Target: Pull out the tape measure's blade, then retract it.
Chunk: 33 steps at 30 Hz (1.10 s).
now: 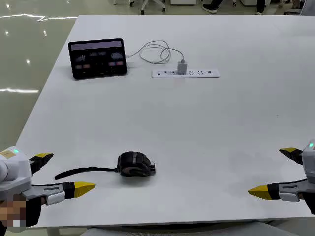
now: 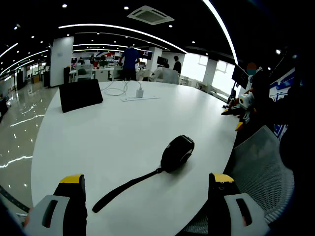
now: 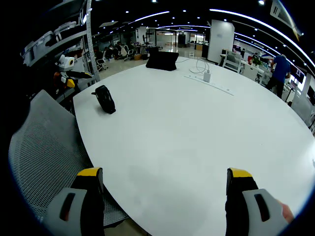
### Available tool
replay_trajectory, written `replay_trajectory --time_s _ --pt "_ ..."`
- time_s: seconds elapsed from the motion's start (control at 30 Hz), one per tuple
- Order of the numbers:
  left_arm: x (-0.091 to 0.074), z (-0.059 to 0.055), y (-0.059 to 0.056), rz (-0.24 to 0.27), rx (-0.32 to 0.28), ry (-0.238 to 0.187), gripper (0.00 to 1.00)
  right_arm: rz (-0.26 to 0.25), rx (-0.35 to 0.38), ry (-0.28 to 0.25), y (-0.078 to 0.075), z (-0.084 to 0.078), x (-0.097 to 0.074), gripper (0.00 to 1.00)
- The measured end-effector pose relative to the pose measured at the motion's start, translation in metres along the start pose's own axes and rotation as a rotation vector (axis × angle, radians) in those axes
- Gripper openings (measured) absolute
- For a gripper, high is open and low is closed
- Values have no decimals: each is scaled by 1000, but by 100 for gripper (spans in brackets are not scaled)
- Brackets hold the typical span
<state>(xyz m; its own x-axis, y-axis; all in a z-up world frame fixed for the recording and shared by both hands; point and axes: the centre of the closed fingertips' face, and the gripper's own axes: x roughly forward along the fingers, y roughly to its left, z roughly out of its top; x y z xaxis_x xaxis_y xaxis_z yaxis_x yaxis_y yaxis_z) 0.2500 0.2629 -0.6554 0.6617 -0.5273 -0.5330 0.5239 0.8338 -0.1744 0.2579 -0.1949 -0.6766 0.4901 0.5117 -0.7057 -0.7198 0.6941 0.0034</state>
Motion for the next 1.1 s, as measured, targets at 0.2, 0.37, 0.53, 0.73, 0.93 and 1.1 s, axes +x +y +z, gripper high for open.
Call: replay_trajectory --time_s 0.2,0.37,0.53,0.73,0.93,1.1 --pt "2 1 -2 -6 7 3 100 -6 0 3 -3 -3 -3 100" --pt "2 3 0 -5 5 2 100 -5 8 3 -4 -3 -3 100" --pt "2 3 2 -3 5 1 100 -2 4 4 -4 -3 -1 100" --pt "3 5 -1 -18 10 -4 100 -9 -18 -9 -6 0 -2 100" --pt "6 7 -5 -42 36 -6 100 -11 -31 -22 -9 6 -2 100" --pt "5 9 -3 -36 42 -12 100 -10 -40 -23 -8 7 -2 100"
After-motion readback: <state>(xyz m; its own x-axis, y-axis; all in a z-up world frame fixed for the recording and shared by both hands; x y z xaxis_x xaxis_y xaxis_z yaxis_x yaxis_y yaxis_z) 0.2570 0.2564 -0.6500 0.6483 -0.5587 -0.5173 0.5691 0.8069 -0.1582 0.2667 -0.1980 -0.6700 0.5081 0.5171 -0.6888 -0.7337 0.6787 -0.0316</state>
